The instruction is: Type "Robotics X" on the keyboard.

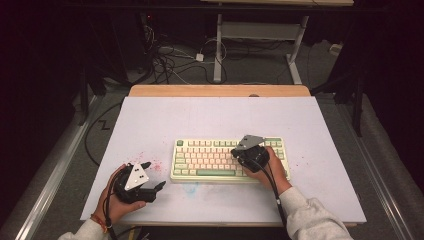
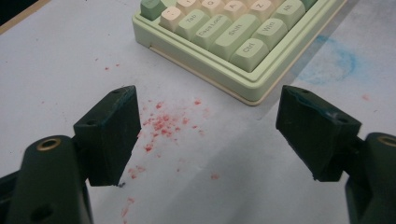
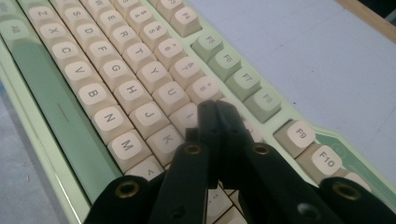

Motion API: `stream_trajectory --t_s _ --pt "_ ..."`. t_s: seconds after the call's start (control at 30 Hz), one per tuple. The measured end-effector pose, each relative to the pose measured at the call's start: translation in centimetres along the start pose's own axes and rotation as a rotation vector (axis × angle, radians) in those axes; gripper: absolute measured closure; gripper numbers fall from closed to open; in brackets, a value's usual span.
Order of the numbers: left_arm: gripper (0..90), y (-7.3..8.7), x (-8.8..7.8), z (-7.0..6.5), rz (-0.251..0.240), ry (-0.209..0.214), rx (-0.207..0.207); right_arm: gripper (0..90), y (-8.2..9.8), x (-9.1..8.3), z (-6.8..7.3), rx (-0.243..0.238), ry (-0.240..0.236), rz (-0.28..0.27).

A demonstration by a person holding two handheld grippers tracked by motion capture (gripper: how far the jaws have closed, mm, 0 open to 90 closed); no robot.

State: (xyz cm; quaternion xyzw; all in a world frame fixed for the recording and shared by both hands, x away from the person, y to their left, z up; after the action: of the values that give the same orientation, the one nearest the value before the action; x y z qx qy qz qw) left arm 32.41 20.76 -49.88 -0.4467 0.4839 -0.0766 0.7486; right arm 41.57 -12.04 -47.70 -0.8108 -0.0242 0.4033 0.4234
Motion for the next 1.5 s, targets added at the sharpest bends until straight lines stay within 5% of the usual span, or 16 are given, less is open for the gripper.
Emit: stream_trajectory --t_s 0.53,0.73,1.13,1.3,1.5 --pt "20.4 0.0 0.1 0.0 0.015 -0.004 0.007 84.2 -0.4 -3.4 -1.3 0.051 0.017 -0.133" --pt "20.4 -0.1 0.1 0.0 0.007 -0.009 0.004 72.4 -0.3 -5.1 -1.7 0.074 0.032 -0.187" --pt "19.6 -0.3 -0.3 0.0 -0.013 -0.013 -0.01 35.2 1.4 -8.1 -1.4 0.103 0.07 -0.27" --pt "20.9 -0.5 -0.6 0.0 -0.026 -0.012 -0.019 31.2 2.9 -9.3 -1.3 0.097 0.136 -0.275" --pt "28.2 -1.0 -1.1 0.2 -0.03 -0.026 -0.039 27.4 5.2 -10.2 -1.4 0.122 0.159 -0.271"
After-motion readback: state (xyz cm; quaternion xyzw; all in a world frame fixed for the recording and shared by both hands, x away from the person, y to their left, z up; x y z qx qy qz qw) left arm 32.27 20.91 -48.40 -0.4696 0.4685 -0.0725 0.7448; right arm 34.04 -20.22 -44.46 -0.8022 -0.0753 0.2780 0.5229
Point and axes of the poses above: each handheld gripper's, and its own axes: x roughly forward along the jaws, y roughly out of its underside, z roughly to its left, the point moved 4 cm from there along x, roughly forward along the jaws, and after that the axes turned 8 degrees about y, right-handed, at the moved point
